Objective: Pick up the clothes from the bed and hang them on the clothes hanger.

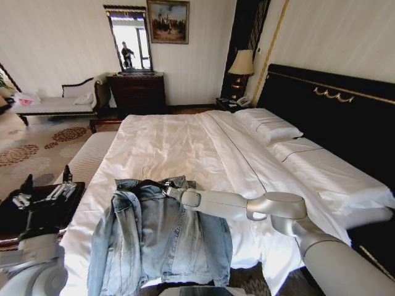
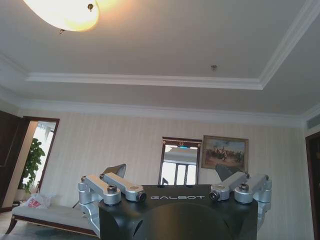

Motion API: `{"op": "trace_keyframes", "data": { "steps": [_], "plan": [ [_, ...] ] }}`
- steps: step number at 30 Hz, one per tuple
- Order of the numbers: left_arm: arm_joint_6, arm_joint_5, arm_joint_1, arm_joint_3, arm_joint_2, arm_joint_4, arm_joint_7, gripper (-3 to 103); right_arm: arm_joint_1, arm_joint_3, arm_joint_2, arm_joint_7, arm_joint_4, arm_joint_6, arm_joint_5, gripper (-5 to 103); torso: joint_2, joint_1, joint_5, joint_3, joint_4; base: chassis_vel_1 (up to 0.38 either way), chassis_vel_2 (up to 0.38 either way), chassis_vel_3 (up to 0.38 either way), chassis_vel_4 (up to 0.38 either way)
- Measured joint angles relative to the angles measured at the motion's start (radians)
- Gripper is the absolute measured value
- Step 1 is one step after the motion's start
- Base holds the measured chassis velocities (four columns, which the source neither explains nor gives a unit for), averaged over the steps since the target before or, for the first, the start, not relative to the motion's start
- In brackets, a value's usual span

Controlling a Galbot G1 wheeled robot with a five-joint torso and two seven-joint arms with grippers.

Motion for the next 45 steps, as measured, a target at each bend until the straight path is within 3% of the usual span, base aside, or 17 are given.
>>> {"op": "trace_keyframes", "data": {
  "steps": [11,16,19,21,22,25,27,30,31,33,36,37,38,41,45],
  "plan": [
    [0.000,0.011,-0.003,0.020,-0.009,0.005,0.000,100,-0.023,0.012,0.011,0.014,-0.105,0.091,0.039,20,0.000,0.000,0.0001,0.000,-0.0001,0.000,0.000,0.000,0.000],
    [-0.001,0.016,0.002,0.021,-0.010,0.006,0.000,100,-0.029,0.026,0.008,0.002,-0.103,0.149,0.041,35,0.000,0.000,0.0001,0.000,0.0000,0.000,0.000,0.000,0.000],
    [-0.001,0.024,0.004,0.027,-0.011,0.002,0.000,100,-0.026,0.044,0.001,-0.018,-0.100,0.188,0.002,51,0.000,0.000,0.0002,0.000,0.0000,0.000,0.000,0.000,0.000],
    [-0.001,0.027,0.005,0.030,-0.012,0.000,0.000,100,-0.024,0.048,-0.001,-0.022,-0.099,0.197,-0.007,51,0.000,0.000,0.0001,0.000,0.0000,0.000,0.000,0.000,0.000],
    [-0.001,0.032,0.006,0.034,-0.013,-0.001,0.000,100,-0.021,0.057,-0.007,-0.025,-0.092,0.205,-0.016,57,0.000,0.000,0.0001,0.000,0.0000,0.000,0.000,0.000,0.000],
    [-0.001,0.040,0.013,0.039,-0.016,-0.004,0.001,100,-0.013,0.086,-0.041,-0.010,-0.037,0.197,-0.014,73,0.000,0.000,0.0003,0.000,0.0001,0.000,0.000,0.000,0.000],
    [-0.002,0.041,0.014,0.039,-0.016,-0.005,0.001,100,-0.010,0.093,-0.053,-0.006,-0.022,0.190,-0.010,73,0.000,0.000,0.0002,0.000,0.0001,0.000,0.000,0.000,0.000],
    [-0.003,0.042,0.018,0.039,-0.017,-0.008,0.001,100,-0.003,0.112,-0.124,0.019,0.044,0.143,0.019,90,0.000,0.000,0.0002,0.000,0.0000,0.000,0.000,0.000,0.000],
    [-0.003,0.042,0.018,0.039,-0.017,-0.008,0.001,100,-0.003,0.112,-0.124,0.019,0.044,0.143,0.019,90,0.000,0.000,0.0002,0.000,0.0000,0.000,0.000,0.000,0.000],
    [-0.003,0.048,0.019,0.045,-0.020,-0.011,0.001,100,-0.014,0.122,-0.180,0.078,0.090,0.088,0.079,98,0.000,0.000,0.0002,0.000,-0.0002,0.000,0.000,0.000,0.000],
    [-0.003,0.055,0.020,0.054,-0.022,-0.012,0.001,100,-0.050,0.137,-0.239,0.209,0.176,-0.005,0.235,100,0.000,0.000,0.0004,0.000,-0.0004,0.000,0.000,0.000,0.000],
    [-0.003,0.055,0.020,0.054,-0.022,-0.012,0.001,100,-0.050,0.137,-0.239,0.209,0.176,-0.005,0.235,100,0.000,0.000,0.0004,0.000,-0.0004,0.000,0.000,0.000,0.000],
    [-0.003,0.057,0.020,0.056,-0.022,-0.012,0.001,100,-0.069,0.140,-0.254,0.291,0.221,-0.051,0.306,100,0.000,0.000,0.0003,0.000,-0.0005,0.000,0.000,0.000,0.000],
    [-0.003,0.062,0.017,0.064,-0.021,-0.013,0.001,100,-0.108,0.137,-0.248,0.430,0.287,-0.102,0.386,100,0.000,0.000,0.0001,0.000,-0.0002,0.000,0.000,0.000,0.000],
    [-0.003,0.069,0.016,0.071,-0.022,-0.013,0.001,100,-0.135,0.130,-0.199,0.503,0.302,-0.119,0.402,100,0.000,0.000,0.0000,0.000,0.0001,0.000,0.000,0.000,0.000]
  ]
}}
